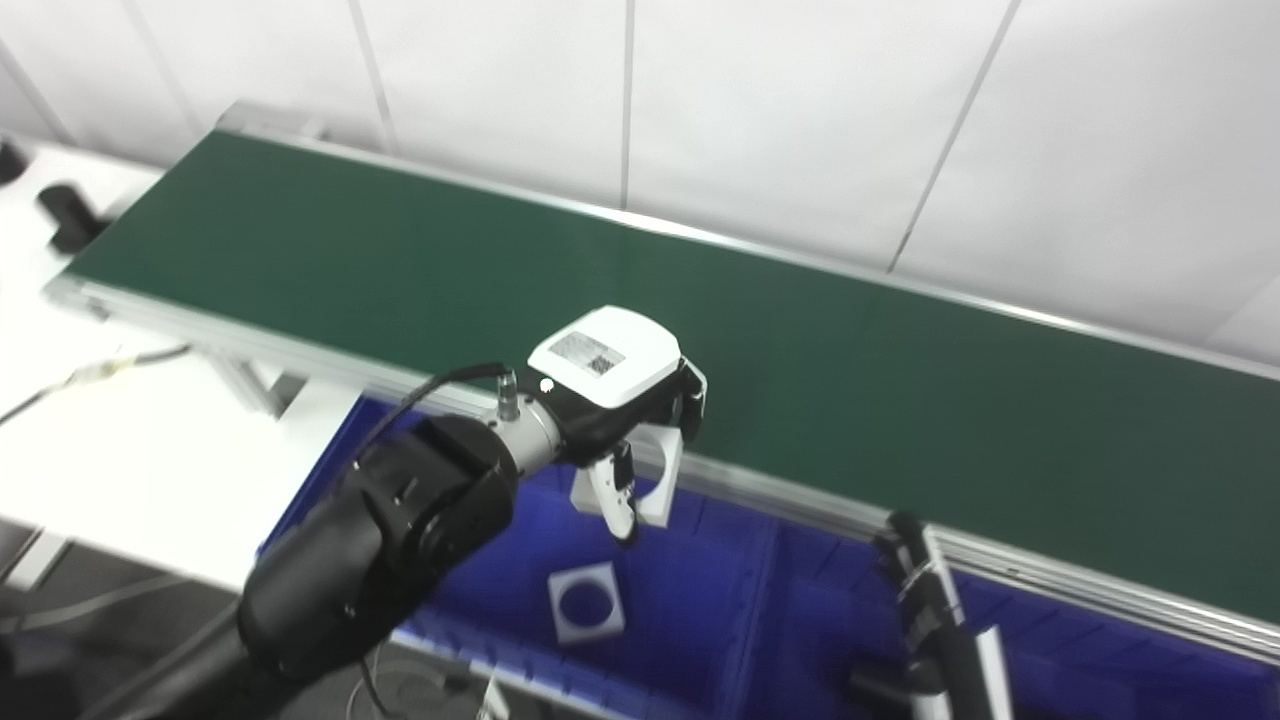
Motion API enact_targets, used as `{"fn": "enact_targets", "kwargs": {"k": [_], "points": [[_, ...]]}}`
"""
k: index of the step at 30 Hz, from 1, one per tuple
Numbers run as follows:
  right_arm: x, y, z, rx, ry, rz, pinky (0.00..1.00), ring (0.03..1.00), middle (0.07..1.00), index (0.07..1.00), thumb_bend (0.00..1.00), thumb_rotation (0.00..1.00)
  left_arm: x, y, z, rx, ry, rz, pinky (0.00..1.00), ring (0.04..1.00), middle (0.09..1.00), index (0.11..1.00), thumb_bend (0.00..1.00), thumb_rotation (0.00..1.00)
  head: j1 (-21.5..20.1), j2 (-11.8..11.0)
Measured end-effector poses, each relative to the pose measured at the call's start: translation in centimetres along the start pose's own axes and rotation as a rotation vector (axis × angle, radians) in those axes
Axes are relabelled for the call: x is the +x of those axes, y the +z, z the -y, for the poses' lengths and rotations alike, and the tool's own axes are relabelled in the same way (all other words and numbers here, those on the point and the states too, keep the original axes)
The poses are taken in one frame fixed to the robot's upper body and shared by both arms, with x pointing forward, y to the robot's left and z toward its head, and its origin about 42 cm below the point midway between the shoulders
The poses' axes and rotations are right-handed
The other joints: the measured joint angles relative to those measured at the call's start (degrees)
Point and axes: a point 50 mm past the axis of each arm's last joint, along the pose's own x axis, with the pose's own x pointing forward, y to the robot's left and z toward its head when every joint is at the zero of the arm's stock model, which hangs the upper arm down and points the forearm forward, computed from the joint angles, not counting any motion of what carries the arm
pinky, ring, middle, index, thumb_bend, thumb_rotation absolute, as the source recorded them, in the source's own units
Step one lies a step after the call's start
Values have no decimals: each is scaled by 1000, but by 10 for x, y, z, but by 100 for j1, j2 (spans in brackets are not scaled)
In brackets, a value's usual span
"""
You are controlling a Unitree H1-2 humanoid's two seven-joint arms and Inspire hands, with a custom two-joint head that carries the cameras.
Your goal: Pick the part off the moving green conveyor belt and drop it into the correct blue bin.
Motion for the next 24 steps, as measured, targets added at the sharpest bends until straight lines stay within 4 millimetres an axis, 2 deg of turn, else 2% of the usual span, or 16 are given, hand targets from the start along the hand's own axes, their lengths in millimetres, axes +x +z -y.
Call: {"fn": "enact_targets", "kwargs": {"k": [2,3,5,8,9,11,13,16,20,24], "points": [[1,2,3,-3,-1,8,916,933,971,984,872,1000,-7,-3,3,18,-18,2,378,430,438,518,523,0,271,52],[1,3,4,0,0,11,916,933,971,986,871,1000,-10,-5,5,25,-23,-2,377,429,438,518,523,0,272,53],[2,3,8,10,4,13,926,940,975,992,878,1000,-15,-12,7,38,-29,-19,333,377,419,520,521,0,473,53],[0,2,16,6,13,10,936,947,977,990,865,998,-20,-22,9,55,-34,-42,287,322,470,491,526,0,641,-9],[0,2,18,4,13,9,933,948,978,989,862,999,-21,-25,10,55,-35,-52,298,334,474,489,527,0,685,-35],[0,2,23,1,12,8,928,949,982,990,860,1000,-23,-31,14,55,-40,-78,390,414,442,510,524,0,703,-53],[-1,2,25,5,9,8,923,950,985,992,859,1000,-25,-39,19,51,-47,-115,428,453,461,503,525,0,782,-131],[-1,1,25,4,19,4,914,941,983,995,850,1000,-26,-48,23,50,-47,-151,423,449,447,513,524,0,800,-158],[-2,-2,27,3,25,-6,917,944,979,998,831,1000,-23,-61,31,29,-57,-218,367,404,420,522,521,0,870,-219],[-4,-3,29,2,26,-13,916,943,977,1000,818,1000,-17,-66,42,9,-59,-258,410,453,439,524,522,0,914,-255]]}}
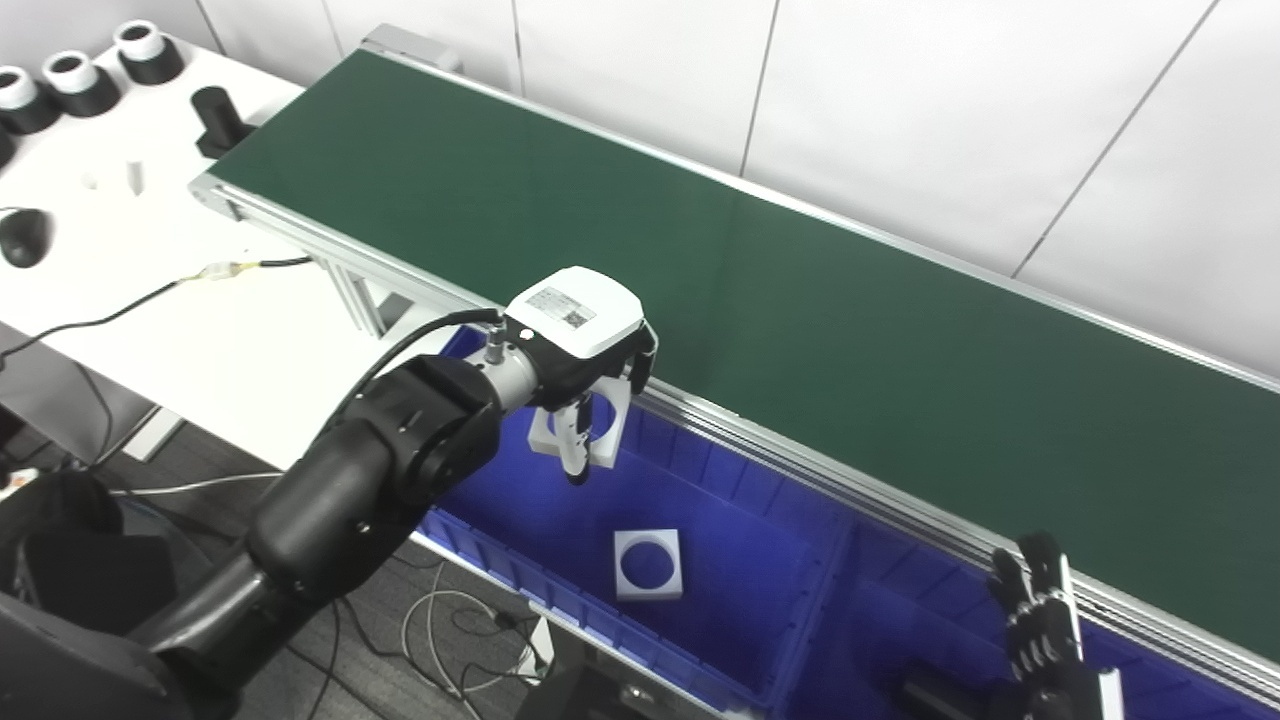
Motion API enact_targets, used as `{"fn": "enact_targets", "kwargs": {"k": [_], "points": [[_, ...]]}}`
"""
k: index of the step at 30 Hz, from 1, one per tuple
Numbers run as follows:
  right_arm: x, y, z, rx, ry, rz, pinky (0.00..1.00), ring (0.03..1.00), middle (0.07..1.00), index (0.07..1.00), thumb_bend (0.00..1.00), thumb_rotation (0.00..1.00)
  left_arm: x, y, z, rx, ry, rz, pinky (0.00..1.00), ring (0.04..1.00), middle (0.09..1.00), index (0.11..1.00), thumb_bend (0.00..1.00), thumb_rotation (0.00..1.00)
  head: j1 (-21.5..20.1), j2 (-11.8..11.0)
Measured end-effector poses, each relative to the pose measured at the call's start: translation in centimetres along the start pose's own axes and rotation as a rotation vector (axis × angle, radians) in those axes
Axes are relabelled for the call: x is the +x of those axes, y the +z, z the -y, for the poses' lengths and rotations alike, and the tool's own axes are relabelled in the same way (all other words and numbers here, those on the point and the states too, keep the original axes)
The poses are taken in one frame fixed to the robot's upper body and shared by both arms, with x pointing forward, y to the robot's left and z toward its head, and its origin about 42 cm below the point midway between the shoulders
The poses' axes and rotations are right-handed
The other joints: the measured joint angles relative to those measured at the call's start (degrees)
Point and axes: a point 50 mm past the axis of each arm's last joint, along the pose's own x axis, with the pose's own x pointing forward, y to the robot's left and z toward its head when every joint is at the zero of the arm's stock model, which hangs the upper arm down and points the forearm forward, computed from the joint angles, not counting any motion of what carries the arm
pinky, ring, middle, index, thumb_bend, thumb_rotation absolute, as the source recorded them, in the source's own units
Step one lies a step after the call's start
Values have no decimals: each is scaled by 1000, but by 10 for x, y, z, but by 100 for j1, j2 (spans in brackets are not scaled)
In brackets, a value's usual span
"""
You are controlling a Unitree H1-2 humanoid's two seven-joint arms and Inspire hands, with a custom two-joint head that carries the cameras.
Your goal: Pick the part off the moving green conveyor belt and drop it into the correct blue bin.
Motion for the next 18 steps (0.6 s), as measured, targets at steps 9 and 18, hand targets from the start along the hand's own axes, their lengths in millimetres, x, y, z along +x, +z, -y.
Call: {"fn": "enact_targets", "kwargs": {"k": [9,18], "points": [[0,0,3,3,-5,2,923,944,979,1000,830,1000,17,-1,47,-45,-31,-45,451,476,467,501,526,0,44,-18],[0,3,2,3,-2,11,906,938,972,1000,833,1000,29,16,90,-23,-101,-15,443,497,481,497,525,0,0,-9]]}}
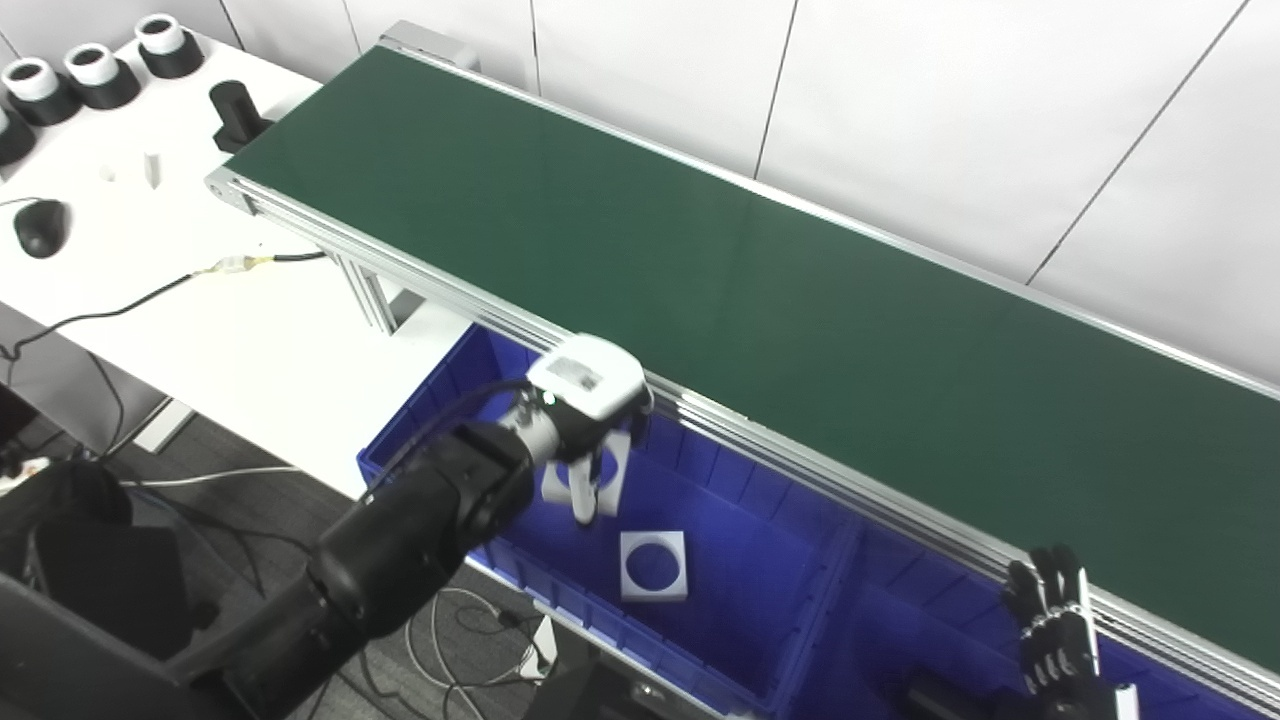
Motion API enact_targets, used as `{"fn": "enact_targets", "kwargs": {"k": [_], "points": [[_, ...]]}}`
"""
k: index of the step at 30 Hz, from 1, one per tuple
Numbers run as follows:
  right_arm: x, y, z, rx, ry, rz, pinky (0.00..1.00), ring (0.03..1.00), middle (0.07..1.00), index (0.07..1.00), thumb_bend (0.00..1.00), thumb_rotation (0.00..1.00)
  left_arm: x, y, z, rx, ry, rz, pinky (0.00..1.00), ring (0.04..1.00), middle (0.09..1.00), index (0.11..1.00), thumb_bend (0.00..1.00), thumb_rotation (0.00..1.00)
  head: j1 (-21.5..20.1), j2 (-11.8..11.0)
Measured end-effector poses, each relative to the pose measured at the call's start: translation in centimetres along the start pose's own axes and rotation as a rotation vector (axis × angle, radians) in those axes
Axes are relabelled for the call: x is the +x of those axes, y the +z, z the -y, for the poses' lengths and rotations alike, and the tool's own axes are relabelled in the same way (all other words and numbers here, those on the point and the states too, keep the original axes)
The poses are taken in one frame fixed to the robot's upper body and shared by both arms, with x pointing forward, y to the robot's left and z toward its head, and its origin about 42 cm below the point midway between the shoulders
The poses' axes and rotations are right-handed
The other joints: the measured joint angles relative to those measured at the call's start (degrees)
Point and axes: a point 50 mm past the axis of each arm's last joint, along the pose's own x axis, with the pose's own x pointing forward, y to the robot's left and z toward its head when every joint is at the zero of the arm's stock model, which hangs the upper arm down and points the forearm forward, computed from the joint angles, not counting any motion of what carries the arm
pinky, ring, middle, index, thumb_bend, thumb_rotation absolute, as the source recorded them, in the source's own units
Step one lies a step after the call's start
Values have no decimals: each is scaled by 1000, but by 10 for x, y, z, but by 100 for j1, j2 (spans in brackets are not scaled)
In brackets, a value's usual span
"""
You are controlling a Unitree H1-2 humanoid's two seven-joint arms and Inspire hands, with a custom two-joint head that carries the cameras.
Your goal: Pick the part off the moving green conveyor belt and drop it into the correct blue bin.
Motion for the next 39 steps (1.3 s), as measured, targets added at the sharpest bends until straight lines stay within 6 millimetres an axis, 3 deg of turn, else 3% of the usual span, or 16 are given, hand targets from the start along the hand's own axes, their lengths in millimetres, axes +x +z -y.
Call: {"fn": "enact_targets", "kwargs": {"k": [6,12,16,17,18,20,23,39], "points": [[1,2,-2,1,1,7,910,940,980,1000,824,1000,5,1,17,11,-20,6,453,501,494,489,525,0,-53,-9],[2,2,-5,9,-2,10,916,948,978,999,835,1000,5,-3,18,21,-10,8,454,503,496,487,525,0,-97,-9],[2,2,-4,9,-2,10,919,942,980,1000,829,1000,4,-2,18,23,-10,11,472,535,573,491,522,68,-105,-18],[2,2,-4,9,-2,12,919,943,980,1000,830,1000,4,-2,18,23,-10,12,495,563,596,537,756,166,-114,-26],[2,3,-4,9,-2,13,920,945,979,1000,830,1000,4,-1,18,23,-11,13,543,608,636,584,901,272,-114,-18],[2,3,-4,8,-2,15,919,945,977,999,833,1000,3,0,17,25,-8,20,599,659,681,632,976,378,-114,-18],[2,3,-4,9,-1,15,923,947,977,997,837,1000,1,-1,14,19,-18,32,653,709,727,694,1000,488,-105,-18],[2,3,-4,8,-2,12,908,948,975,997,830,1000,-2,-2,11,10,-46,54,655,705,718,699,1000,456,-176,-35]]}}
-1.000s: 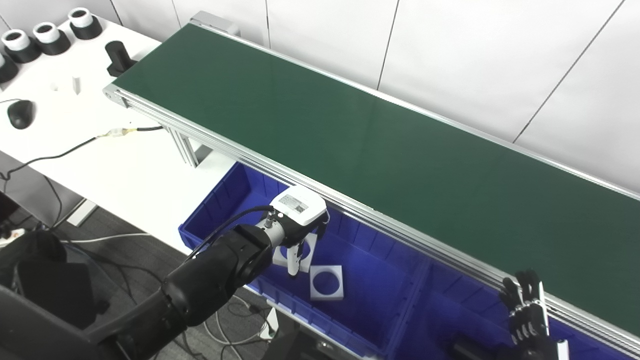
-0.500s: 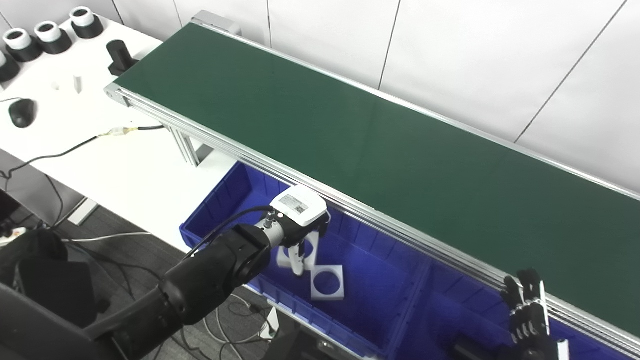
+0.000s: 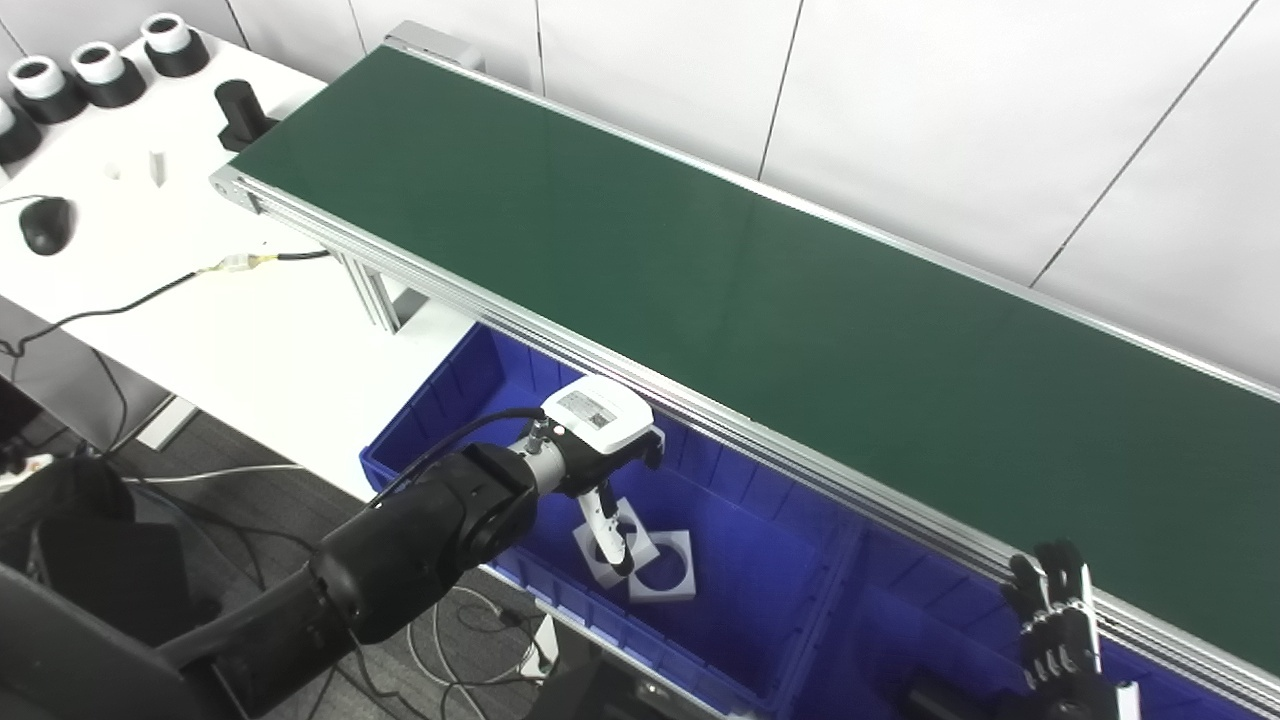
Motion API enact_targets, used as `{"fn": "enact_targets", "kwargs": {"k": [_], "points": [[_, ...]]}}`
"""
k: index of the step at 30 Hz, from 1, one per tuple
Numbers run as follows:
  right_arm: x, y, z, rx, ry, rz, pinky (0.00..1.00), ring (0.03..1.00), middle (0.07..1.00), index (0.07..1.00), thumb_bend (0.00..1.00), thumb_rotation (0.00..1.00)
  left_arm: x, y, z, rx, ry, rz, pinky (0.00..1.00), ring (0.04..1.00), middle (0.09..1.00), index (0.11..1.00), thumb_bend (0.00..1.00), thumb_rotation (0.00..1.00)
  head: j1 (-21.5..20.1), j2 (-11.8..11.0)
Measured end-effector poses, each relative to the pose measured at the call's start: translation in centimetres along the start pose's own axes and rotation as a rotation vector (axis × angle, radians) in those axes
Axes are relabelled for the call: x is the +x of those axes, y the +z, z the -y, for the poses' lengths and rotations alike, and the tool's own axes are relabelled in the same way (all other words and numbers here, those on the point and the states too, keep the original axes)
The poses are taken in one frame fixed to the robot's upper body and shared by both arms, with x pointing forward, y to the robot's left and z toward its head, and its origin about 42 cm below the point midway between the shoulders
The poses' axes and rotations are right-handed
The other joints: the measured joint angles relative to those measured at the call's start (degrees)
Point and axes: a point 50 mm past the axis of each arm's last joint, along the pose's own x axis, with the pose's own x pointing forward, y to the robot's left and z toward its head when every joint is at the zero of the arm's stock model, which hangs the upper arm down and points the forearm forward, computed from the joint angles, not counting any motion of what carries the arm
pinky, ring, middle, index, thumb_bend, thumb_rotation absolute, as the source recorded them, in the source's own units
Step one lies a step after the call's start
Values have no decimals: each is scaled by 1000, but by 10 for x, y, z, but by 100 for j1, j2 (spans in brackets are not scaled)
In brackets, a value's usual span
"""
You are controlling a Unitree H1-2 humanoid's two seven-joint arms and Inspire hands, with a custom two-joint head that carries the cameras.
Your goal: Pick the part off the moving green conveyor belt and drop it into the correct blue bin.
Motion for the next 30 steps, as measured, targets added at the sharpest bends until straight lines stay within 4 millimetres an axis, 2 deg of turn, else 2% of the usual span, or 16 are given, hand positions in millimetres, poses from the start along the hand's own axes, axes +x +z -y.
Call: {"fn": "enact_targets", "kwargs": {"k": [4,6,7,9,10,12,14,19,20,21,22,24,26,27,29,30], "points": [[0,0,0,-1,0,0,916,947,981,1000,830,1000,-7,10,-10,-44,39,41,656,706,719,710,1000,475,-35,9],[0,0,1,-1,0,0,911,944,978,998,827,1000,-14,23,-17,-103,78,85,637,681,702,695,1000,473,-70,26],[0,0,1,-2,0,-1,916,946,978,998,824,1000,-17,32,-20,-149,109,115,573,638,676,666,1000,439,-88,35],[0,0,1,-3,2,-1,917,946,978,997,829,1000,-22,52,-23,-264,189,202,530,610,660,649,1000,444,-88,35],[0,0,1,-3,1,-1,917,944,977,996,826,1000,-25,62,-23,-313,218,246,520,606,662,654,1000,488,-88,35],[0,0,1,-3,2,-1,917,938,978,995,823,1000,-32,79,-25,-458,283,348,514,609,672,663,1000,541,-88,26],[-1,-1,1,-3,1,-5,917,934,975,991,824,1000,-40,93,-29,-565,333,420,513,621,684,668,1000,549,-123,18],[0,-6,0,-2,2,-22,914,940,974,988,829,1000,-50,112,-41,-745,385,544,551,678,731,683,985,583,-307,18],[0,-7,-1,-2,1,-25,916,941,975,988,832,1000,-52,114,-44,-773,396,572,565,695,746,693,982,591,-516,-9],[0,-8,-3,-1,1,-27,916,941,973,989,831,1000,-53,115,-46,-801,402,596,586,720,767,707,984,600,-519,-9],[0,-8,-5,-4,3,-30,916,941,970,990,841,1000,-53,115,-47,-830,402,608,605,740,785,719,986,611,-875,-78],[0,-9,-8,-8,6,-35,910,937,963,992,872,1000,-53,114,-45,-885,396,619,657,795,840,762,998,652,-940,-79],[1,-10,-15,-7,5,-36,909,935,957,983,905,995,-52,112,-41,-930,387,624,708,846,884,808,1000,709,-1378,-140],[2,-11,-18,-6,4,-38,908,935,956,982,910,993,-50,110,-36,-940,381,623,716,855,891,815,1000,719,-1963,-210],[2,-13,-25,-4,4,-48,893,917,943,958,914,968,-46,106,-25,-957,376,616,752,880,907,857,1000,741,-2590,-342],[2,-15,-29,-2,-1,-56,893,916,943,957,916,967,-44,105,-19,-960,378,613,753,880,906,858,1000,741,-2593,-343]]}}
